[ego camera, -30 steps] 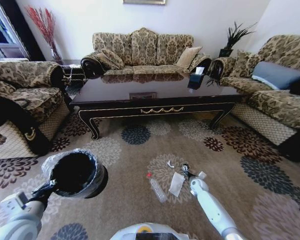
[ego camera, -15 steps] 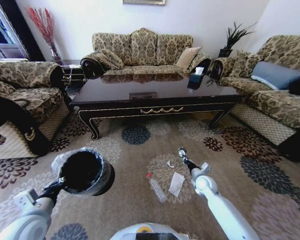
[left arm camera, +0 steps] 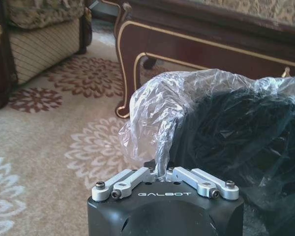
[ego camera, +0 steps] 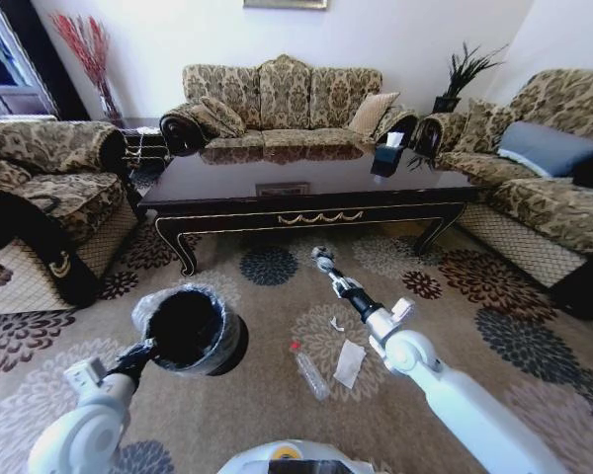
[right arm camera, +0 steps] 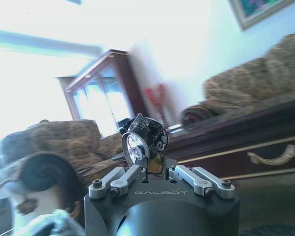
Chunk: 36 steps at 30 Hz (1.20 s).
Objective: Move to the front of the table and pick up the trash from the floor, then place it into the trash bin.
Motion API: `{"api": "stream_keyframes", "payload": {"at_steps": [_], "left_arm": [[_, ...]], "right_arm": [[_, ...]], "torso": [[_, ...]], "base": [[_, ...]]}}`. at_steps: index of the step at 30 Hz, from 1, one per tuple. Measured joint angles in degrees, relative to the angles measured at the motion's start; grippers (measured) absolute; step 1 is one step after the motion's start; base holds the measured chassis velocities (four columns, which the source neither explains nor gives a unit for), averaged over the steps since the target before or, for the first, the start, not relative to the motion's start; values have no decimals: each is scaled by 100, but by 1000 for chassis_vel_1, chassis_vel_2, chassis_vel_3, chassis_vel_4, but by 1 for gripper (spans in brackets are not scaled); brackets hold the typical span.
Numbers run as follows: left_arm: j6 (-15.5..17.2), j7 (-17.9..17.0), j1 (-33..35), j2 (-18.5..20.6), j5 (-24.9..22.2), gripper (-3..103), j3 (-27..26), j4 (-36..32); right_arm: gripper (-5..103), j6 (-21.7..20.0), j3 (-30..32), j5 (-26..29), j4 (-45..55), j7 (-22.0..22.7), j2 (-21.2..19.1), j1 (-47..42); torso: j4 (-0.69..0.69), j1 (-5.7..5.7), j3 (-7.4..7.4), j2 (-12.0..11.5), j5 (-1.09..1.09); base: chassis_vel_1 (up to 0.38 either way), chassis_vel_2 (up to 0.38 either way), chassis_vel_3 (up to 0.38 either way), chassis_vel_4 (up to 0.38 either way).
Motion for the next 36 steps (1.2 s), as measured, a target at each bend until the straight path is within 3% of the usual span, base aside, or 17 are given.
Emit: {"api": "stream_keyframes", "payload": {"at_steps": [4, 15, 24, 36], "left_arm": [[39, -70, -235, 159, 27, 3, 365, 206], [40, -155, -550, 397, -77, 3, 1001, 543], [41, -161, -599, 366, -54, 3, 1138, 637], [41, -151, -620, 367, -75, 3, 1156, 561]], "right_arm": [[15, 243, -810, -163, 35, -564, -257, 773], [15, 568, -2245, -1165, -424, -1183, -246, 2157], [15, 599, -2853, -1533, -761, -1234, 163, 2340], [15, 573, -3252, -1722, -955, -1381, 194, 2361]], "torso": [[0, 0, 0, 0, 2], [0, 0, 0, 0, 0], [1, 0, 0, 0, 0], [0, 0, 0, 0, 0]], "base": [[0, 0, 0, 0], [0, 0, 0, 0], [0, 0, 0, 0], [0, 0, 0, 0]]}}
